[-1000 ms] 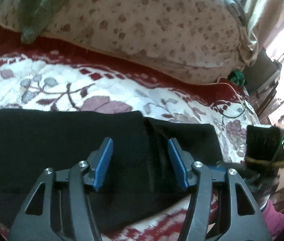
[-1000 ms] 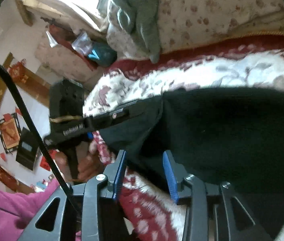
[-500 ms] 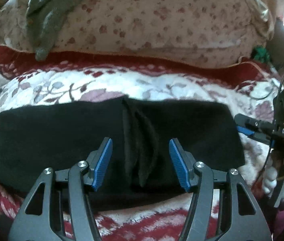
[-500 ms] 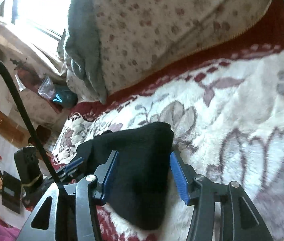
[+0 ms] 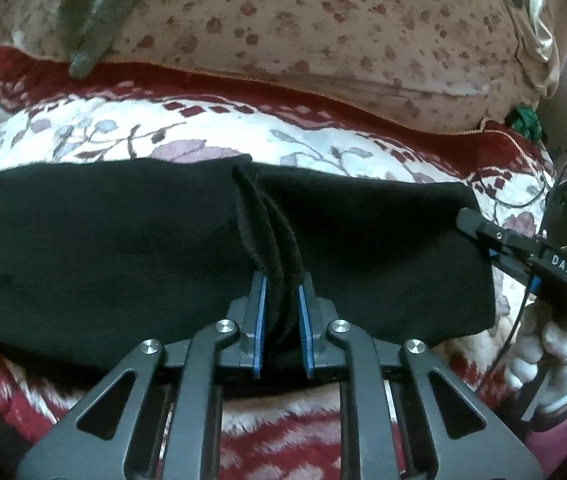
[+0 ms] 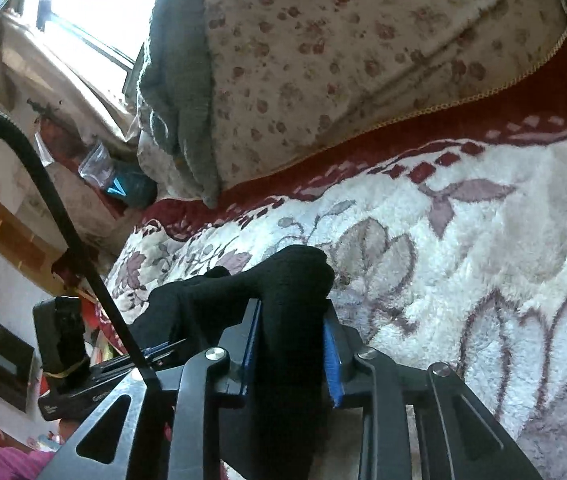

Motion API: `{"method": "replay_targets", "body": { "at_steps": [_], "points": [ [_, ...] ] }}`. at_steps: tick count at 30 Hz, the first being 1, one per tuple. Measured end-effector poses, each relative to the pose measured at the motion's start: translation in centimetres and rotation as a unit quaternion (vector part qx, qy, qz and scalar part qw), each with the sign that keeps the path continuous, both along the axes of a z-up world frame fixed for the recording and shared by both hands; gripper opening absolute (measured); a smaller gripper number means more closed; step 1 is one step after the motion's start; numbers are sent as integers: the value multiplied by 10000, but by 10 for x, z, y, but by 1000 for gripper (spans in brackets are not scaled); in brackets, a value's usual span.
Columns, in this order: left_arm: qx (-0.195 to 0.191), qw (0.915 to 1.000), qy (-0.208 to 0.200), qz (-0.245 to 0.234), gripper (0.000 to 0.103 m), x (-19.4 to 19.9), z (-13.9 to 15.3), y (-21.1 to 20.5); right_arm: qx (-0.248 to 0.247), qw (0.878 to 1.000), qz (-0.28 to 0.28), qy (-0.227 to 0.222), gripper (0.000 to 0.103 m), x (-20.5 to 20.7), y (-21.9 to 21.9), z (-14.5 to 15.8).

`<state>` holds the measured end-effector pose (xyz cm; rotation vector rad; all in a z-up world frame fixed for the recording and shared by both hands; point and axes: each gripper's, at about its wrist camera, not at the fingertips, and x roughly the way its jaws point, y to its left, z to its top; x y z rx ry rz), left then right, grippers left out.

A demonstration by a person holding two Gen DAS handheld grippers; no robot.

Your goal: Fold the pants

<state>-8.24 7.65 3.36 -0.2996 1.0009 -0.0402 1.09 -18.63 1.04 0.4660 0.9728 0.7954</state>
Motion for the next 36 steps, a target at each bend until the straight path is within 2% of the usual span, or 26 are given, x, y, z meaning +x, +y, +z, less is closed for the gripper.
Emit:
{"method": "replay_targets", "body": {
  "at_steps": [2,4,7,9,12,16,21,24,31,36],
  "points": [
    [-128,9999,51,79,13,-1,-3,3,-146,9999,-51,55,27,2,2,-6],
    [-68,9999,60,83,13,-1,-8,2,-420,9988,-149,205,30,6,7,-23],
    [-24,9999,-19,120,15,1,-9,2,19,9985,-387,389,34,8,-2,-34],
    [-119,9998,-18,184,20,1,-8,6,-34,9982,-432,420,39,7,-4,-29],
    [-64,9996,-41,281,30,-2,-6,11,-408,9974,-575,128,40,2,-8,-10],
    [113,9988,-116,463,32,-12,1,18,-265,9981,-520,-187,41,-7,-10,14],
    [268,9967,-227,729,32,-24,11,35,-148,9985,-148,-507,41,-19,15,35],
    [339,9946,-277,940,32,-33,17,50,-240,9977,43,-636,42,-23,39,41],
    [516,9885,-359,1378,32,-52,24,83,-277,9961,552,-632,42,-30,91,43],
    [457,9856,-323,1595,32,-60,22,101,-435,9922,918,-727,43,-36,127,43]
  ]
}}
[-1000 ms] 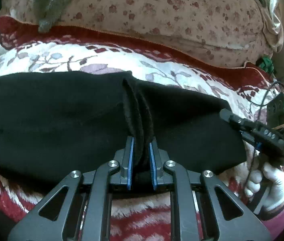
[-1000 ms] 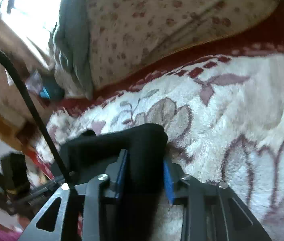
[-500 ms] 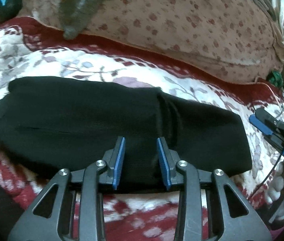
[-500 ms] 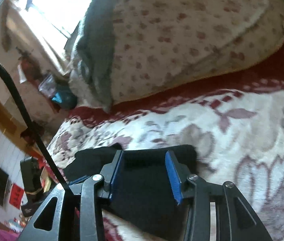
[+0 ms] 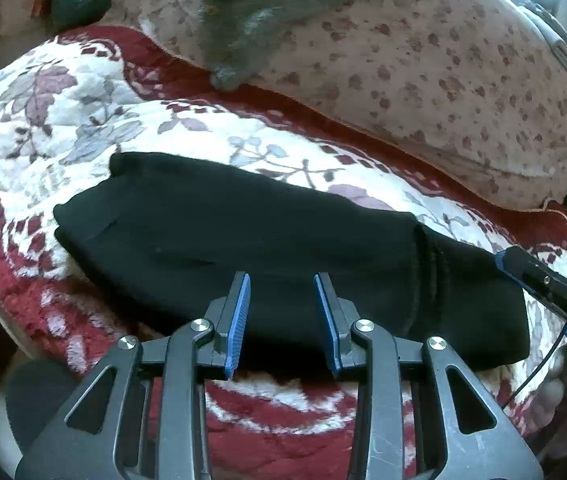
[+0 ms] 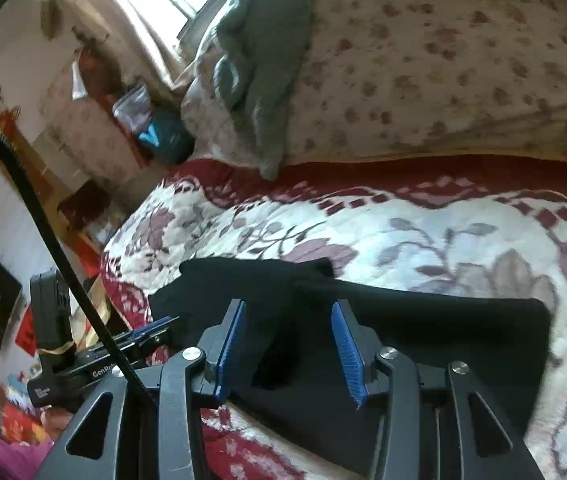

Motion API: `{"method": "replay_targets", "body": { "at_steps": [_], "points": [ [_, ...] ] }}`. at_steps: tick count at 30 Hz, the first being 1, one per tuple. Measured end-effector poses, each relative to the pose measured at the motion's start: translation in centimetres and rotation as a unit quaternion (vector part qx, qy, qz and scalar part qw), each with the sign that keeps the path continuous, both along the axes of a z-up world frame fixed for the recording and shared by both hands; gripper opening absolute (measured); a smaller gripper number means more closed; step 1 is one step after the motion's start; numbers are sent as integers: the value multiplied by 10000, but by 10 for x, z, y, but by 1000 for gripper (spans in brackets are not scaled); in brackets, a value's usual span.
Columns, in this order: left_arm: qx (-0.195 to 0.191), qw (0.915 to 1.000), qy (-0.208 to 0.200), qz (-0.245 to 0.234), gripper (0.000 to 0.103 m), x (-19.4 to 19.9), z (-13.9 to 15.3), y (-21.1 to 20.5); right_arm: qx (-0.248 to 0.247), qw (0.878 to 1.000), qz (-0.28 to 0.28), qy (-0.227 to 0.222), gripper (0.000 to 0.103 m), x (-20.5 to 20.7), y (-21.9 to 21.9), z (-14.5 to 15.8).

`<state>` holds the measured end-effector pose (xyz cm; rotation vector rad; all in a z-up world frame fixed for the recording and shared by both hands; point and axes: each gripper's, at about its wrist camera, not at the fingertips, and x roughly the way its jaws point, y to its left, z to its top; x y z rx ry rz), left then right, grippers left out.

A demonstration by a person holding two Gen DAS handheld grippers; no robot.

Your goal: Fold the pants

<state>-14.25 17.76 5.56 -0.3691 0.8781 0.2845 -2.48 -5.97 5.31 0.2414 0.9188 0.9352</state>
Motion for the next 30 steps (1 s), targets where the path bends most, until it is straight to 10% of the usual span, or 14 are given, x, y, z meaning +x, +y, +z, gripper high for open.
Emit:
{"method": "replay_targets", "body": {
  "at_steps": [30],
  "points": [
    [-1146,9833,3,1416,51,-52,-32,111,-857,9726,2134,-343,52,14,240,-14]
  ]
}}
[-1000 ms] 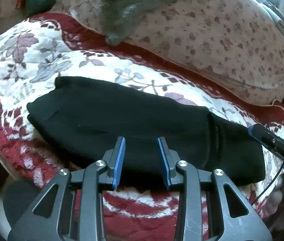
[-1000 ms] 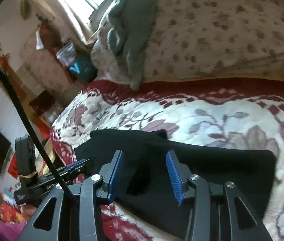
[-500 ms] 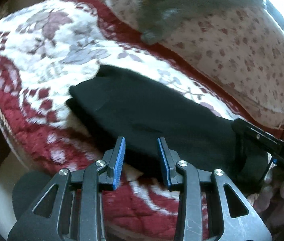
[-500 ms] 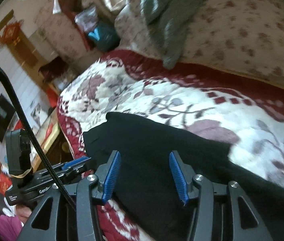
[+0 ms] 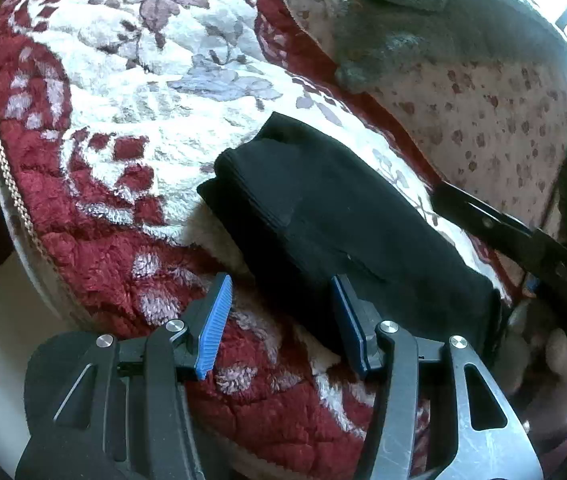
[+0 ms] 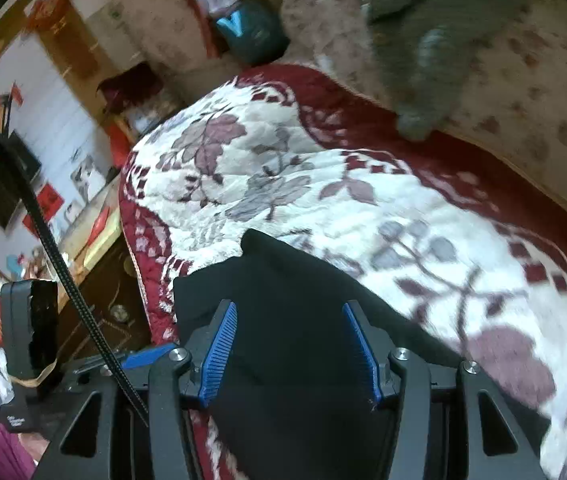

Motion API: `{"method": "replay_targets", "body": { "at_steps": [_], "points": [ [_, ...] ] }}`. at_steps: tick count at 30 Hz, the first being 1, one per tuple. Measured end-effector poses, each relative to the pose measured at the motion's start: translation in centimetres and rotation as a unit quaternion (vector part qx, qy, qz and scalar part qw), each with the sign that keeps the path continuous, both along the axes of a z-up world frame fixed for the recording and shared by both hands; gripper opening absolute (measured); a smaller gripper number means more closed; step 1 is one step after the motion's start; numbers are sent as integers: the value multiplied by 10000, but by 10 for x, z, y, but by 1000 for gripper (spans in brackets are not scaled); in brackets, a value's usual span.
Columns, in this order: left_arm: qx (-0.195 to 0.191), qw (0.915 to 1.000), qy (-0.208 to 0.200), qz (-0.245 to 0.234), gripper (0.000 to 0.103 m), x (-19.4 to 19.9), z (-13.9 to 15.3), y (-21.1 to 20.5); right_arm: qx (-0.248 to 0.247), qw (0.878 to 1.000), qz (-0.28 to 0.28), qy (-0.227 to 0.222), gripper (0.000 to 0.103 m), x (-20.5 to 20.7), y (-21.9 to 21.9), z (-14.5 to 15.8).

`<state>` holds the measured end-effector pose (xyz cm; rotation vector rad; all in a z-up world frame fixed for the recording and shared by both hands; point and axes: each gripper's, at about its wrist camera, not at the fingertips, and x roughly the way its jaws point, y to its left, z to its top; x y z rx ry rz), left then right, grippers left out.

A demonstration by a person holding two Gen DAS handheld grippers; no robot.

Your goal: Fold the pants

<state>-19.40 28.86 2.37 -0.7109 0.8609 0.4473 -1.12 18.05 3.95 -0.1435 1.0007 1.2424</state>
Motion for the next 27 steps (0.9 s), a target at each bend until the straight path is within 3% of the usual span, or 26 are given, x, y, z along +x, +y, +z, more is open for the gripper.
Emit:
{"method": "replay_targets", "body": {
  "at_steps": [5,8,13,18,19,22,23,24,27],
  "points": [
    [-195,9995,-114,199,59,1,-5,13,-356,9972,514,-411,53,-1,44,-5],
    [-360,9990,-122,216,59,5,-11,19,-584,9928,828,-634,53,-3,68,-11],
    [-346,9990,-170,215,61,11,-14,19,-835,9883,1115,-624,53,5,101,-23],
    [-287,9990,-265,200,71,17,-18,18,-1067,9825,1455,-456,53,8,129,-41],
    [-254,9991,-273,203,71,18,-18,18,-1050,9822,1505,-403,52,8,133,-45],
    [-215,9984,-480,227,71,19,-20,18,-961,9825,1537,-427,36,9,138,-51],
    [-227,9980,-541,229,63,19,-21,19,-966,9824,1534,-452,31,9,138,-52],
    [-201,9980,-567,199,43,20,-22,19,-936,9829,1523,-438,29,9,138,-51],
    [-233,9974,-675,127,27,19,-19,19,-764,9845,1521,-417,19,8,129,-43]
  ]
}}
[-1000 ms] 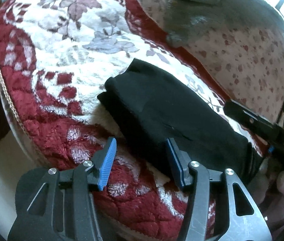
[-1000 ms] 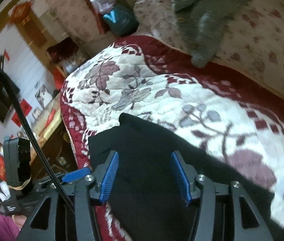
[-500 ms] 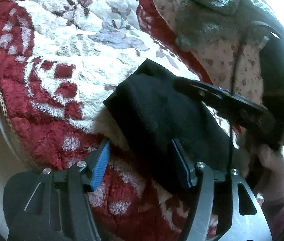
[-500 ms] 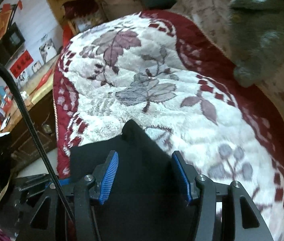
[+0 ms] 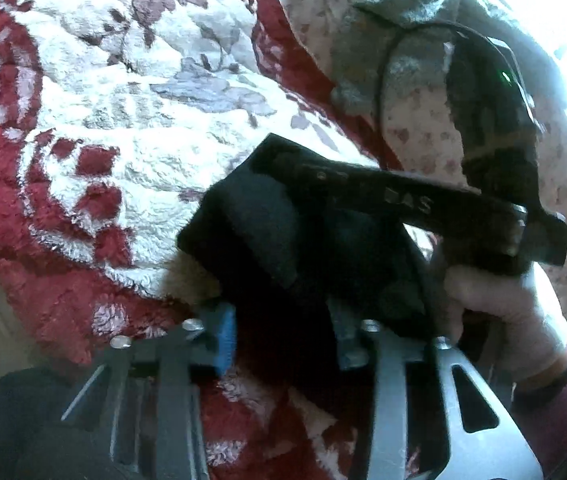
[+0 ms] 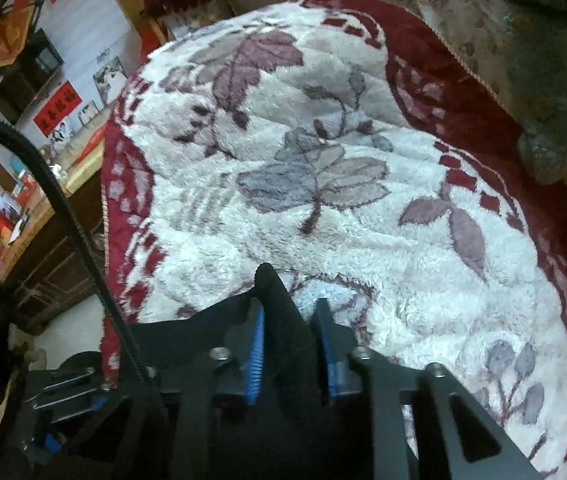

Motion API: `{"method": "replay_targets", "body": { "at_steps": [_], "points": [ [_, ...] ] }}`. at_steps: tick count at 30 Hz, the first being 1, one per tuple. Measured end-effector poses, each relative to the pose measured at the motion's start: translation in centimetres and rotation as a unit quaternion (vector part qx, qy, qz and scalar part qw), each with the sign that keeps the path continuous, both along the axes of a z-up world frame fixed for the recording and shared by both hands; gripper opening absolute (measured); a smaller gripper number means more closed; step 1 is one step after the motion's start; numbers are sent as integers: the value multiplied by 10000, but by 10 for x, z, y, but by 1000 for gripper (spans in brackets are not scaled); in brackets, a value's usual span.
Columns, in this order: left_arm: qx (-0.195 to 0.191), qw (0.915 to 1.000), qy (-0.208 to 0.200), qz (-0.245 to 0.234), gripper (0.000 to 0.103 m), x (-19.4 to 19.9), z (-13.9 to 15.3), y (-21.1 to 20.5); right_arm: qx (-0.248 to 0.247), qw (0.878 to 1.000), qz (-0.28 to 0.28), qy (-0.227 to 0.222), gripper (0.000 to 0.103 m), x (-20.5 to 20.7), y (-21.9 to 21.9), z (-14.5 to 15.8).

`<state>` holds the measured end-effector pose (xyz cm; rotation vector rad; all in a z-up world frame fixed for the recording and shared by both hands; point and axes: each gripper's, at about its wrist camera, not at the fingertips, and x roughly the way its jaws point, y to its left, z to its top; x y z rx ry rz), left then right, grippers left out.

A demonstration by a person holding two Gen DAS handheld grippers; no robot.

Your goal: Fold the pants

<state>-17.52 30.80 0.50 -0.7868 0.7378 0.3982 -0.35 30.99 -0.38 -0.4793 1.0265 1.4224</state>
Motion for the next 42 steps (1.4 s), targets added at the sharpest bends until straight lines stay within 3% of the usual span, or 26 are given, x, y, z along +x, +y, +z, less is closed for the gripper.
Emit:
{"method": "replay_targets", "body": {
  "at_steps": [6,25,34,42],
  "points": [
    [258,9996,-120,-65,21,-7,18,-8,465,9986,-178,174,17,-3,-20,29],
    [1009,9942,-232,-285,20,-13,76,-54,1308,9861,-905,486,17,-3,-88,84],
    [1274,9889,-452,-620,20,-9,104,-88,1677,9768,-1228,517,17,2,-143,112],
    [1422,9804,-648,-1200,20,5,123,-135,1892,9682,-1586,412,17,11,-205,129]
  ]
}}
